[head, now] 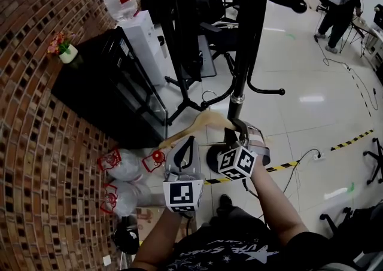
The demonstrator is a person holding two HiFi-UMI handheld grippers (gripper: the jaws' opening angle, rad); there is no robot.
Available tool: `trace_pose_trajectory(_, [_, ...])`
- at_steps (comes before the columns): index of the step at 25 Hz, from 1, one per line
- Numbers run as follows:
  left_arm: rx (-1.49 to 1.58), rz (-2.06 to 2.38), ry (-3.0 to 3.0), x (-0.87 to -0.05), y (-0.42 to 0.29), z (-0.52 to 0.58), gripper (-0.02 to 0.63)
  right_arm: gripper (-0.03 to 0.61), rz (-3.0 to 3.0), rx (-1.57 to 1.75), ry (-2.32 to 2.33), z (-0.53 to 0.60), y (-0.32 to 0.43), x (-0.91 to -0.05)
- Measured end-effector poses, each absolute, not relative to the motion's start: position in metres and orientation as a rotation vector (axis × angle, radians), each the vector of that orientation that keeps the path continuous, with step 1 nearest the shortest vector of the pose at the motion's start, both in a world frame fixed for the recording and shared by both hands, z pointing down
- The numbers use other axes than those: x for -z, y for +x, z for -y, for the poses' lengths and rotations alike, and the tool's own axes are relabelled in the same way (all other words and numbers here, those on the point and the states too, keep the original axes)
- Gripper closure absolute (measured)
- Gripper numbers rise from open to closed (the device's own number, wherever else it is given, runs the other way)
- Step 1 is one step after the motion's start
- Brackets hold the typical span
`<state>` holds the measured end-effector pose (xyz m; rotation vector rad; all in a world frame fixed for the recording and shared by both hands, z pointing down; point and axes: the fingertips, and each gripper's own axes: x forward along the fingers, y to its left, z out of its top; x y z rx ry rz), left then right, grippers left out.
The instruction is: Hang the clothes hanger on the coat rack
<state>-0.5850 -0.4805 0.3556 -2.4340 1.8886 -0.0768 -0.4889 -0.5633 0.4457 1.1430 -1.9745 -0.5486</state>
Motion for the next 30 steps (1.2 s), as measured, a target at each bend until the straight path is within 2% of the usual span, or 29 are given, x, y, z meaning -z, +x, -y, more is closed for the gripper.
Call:
trace_pose_trajectory(14, [0.097, -1.863, -2.456, -0.359, -0.572, 0.485, 0.609, 0.471, 1.937, 0.515, 1.174, 0.564, -0.457, -0.473])
trace_pose_trajectory(30, [0.102, -1.840, -2.483, -0.357, -0.563, 0.481, 0.609, 0.453, 2.052, 0.631, 1.131, 0.555, -0.469, -0.469])
